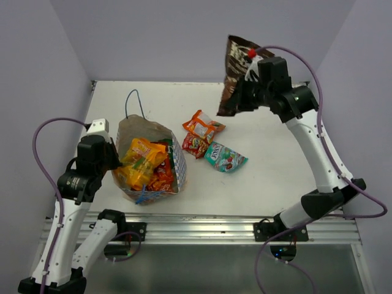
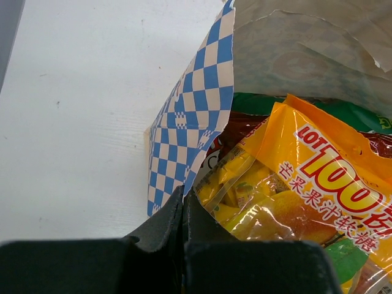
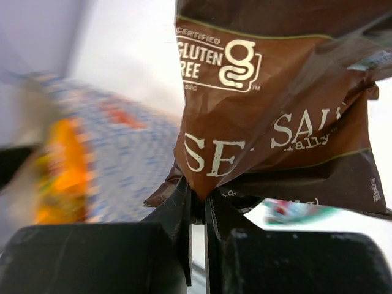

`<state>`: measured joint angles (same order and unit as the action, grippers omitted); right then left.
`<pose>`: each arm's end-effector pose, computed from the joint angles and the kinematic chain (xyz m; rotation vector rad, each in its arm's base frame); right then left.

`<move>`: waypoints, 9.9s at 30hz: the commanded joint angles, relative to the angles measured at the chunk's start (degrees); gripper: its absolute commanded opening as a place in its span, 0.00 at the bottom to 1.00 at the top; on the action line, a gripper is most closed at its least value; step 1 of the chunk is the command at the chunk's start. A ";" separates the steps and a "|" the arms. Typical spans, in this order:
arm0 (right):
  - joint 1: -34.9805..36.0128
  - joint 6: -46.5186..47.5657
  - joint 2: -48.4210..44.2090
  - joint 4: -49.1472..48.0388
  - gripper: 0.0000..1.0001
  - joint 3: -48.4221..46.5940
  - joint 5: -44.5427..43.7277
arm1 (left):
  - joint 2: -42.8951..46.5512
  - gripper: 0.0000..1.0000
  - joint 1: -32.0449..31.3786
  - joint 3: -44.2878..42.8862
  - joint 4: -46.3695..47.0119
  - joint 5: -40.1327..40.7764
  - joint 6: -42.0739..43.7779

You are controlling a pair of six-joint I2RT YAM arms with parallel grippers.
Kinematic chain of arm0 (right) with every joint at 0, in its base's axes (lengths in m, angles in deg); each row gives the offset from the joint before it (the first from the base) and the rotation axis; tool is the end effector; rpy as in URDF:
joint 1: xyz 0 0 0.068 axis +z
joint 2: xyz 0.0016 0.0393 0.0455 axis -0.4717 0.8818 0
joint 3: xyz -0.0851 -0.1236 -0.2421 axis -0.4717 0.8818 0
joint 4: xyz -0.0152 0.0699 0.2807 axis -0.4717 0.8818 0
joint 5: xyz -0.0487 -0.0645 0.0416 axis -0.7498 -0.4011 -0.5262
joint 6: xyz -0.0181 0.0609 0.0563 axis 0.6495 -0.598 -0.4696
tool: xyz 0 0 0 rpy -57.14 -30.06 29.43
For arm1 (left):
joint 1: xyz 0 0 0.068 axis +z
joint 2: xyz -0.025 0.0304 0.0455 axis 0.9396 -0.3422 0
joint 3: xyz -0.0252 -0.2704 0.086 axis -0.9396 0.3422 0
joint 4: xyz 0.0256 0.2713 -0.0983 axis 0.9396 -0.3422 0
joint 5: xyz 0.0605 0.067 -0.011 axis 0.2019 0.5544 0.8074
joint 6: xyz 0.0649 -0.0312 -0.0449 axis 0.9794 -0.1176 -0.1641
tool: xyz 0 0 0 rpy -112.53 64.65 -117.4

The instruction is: Place the snacks into the paper bag

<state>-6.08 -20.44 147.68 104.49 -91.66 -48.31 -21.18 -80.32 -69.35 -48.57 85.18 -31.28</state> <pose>0.3317 0.1459 0.4375 -0.0709 2.3025 0.5704 0.1733 -0.0168 0.3319 -0.2910 2.1761 -0.0774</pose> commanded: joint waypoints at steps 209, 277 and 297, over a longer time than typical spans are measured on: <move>38.75 8.74 43.01 10.08 0.00 -45.90 -9.29 | -2.00 0.00 -0.31 -4.25 0.11 2.38 1.14; 7.20 9.27 50.08 0.95 0.04 -16.47 -10.62 | -2.44 0.00 -0.22 -4.35 0.72 2.99 1.57; 30.13 12.44 23.43 8.50 0.00 -37.39 -2.72 | -3.14 0.00 -0.22 -3.46 2.04 0.80 1.75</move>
<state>22.03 -8.81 170.76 109.47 -129.97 -54.78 -24.19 -80.30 -71.41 -50.72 87.50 -30.28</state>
